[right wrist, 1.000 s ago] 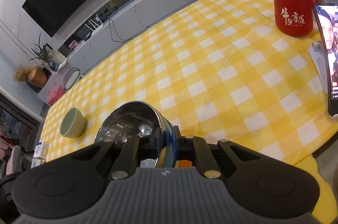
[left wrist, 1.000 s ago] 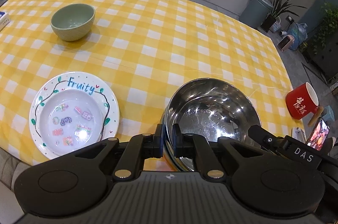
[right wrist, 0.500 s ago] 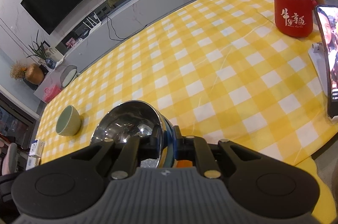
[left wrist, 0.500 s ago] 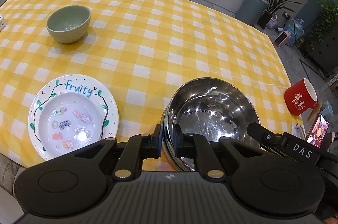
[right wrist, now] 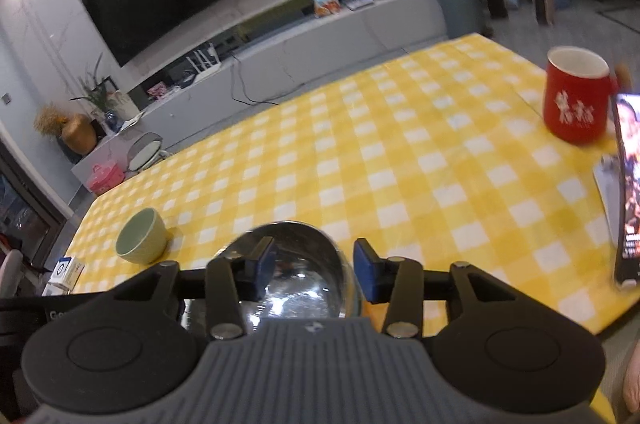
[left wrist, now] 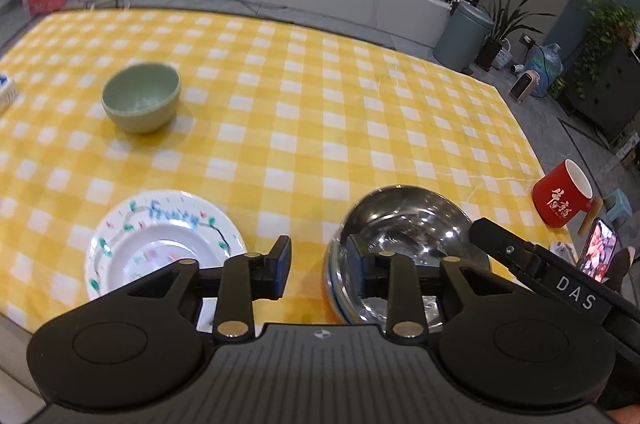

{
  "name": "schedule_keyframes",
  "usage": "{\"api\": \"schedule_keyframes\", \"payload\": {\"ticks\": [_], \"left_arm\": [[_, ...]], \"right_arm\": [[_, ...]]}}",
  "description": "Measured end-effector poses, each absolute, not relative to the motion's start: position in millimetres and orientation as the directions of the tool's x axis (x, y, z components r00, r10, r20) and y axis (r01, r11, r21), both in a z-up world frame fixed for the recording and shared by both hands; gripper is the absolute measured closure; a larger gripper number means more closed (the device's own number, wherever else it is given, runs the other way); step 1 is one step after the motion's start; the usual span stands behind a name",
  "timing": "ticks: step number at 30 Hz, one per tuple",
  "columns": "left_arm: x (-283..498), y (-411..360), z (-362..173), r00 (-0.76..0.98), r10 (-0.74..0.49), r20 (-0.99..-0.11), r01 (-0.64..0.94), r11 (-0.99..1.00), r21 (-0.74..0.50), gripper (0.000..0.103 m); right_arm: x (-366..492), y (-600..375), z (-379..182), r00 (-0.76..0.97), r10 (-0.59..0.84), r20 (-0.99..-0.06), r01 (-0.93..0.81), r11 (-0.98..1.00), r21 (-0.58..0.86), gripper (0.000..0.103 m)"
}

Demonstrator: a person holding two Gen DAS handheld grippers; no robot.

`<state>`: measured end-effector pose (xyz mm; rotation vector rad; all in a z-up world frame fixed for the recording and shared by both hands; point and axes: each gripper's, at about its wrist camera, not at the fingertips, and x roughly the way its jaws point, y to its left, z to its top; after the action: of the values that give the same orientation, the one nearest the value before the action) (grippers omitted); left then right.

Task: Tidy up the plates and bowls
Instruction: 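Open the left tool to release the blue bowl, then move the left tool to the rim of the pale green bowl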

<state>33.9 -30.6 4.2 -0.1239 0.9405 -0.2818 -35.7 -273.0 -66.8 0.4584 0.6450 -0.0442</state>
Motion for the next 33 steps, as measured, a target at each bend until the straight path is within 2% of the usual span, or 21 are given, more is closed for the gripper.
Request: {"api": "schedule_keyframes", "payload": {"ticks": [4,10,23,26,29,33], "left_arm": [[36,-17,13,0.592,-0.256,-0.765,0.174,0.967,-0.188,0.059],[48,20,19,0.614,-0.219,-0.758,0.105,0.975,-0.197,0.058],[84,111,12,0.643,-0.153,-0.750,-0.124,0.946,-0.300,0.058],[101,123,13,0.645,-0.158,-0.747,-0.146,0.935,-0.324,0.058],[121,132,13,0.648,-0.152,-0.746,-0.161,0.930,-0.330,0.057],[149,139,6,0.635,-0.149,-0.758,-0.182,0.924,-0.335,0.057]], "right_arm": [[-28,-259,-66,0.797,0.119,-0.593,0.150,0.911,0.385,0.056],[-12,-229,-62,0.790,0.173,-0.588,0.086,0.919,0.386,0.056],[57,-149,-64,0.720,0.302,-0.625,-0.017,0.907,0.420,0.055],[79,-133,-69,0.696,0.321,-0.642,-0.016,0.901,0.433,0.054],[99,-118,-73,0.686,0.318,-0.655,-0.017,0.906,0.422,0.048],[128,-103,-80,0.665,0.309,-0.680,0.006,0.908,0.419,0.048]]}}
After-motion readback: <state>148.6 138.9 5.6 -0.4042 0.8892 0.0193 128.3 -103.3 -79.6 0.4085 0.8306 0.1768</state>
